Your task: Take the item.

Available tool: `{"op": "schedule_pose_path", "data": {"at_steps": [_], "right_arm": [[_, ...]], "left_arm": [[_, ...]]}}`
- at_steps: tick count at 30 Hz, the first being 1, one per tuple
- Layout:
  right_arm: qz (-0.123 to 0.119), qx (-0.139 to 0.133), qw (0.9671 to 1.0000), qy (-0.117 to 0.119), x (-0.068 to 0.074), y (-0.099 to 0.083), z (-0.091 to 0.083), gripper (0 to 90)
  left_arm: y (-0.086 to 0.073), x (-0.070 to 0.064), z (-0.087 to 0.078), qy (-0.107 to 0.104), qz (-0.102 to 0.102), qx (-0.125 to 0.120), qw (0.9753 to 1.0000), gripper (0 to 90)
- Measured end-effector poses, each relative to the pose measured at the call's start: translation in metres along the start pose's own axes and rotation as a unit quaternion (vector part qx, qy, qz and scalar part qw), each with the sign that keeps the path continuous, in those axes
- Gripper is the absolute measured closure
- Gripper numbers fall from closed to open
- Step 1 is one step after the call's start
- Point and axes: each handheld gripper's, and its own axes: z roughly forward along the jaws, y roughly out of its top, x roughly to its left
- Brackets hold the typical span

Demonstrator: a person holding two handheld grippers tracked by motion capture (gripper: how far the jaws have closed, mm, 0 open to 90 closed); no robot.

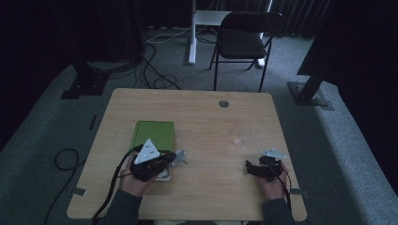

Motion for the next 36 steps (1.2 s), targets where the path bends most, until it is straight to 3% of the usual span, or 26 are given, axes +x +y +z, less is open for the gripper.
{"op": "schedule_pose_path", "data": {"at_steps": [21, 36], "right_arm": [[0.0, 0.0, 1.0, 0.0, 0.0, 0.0, 0.0, 12.2], [0.001, 0.0, 1.0, 0.0, 0.0, 0.0, 0.0, 12.2]], "left_arm": [[0.022, -0.003, 0.029, -0.013, 0.022, 0.006, 0.9997, 89.0], [0.038, 0.005, 0.046, -0.02, 0.009, -0.006, 0.9997, 89.0]]}}
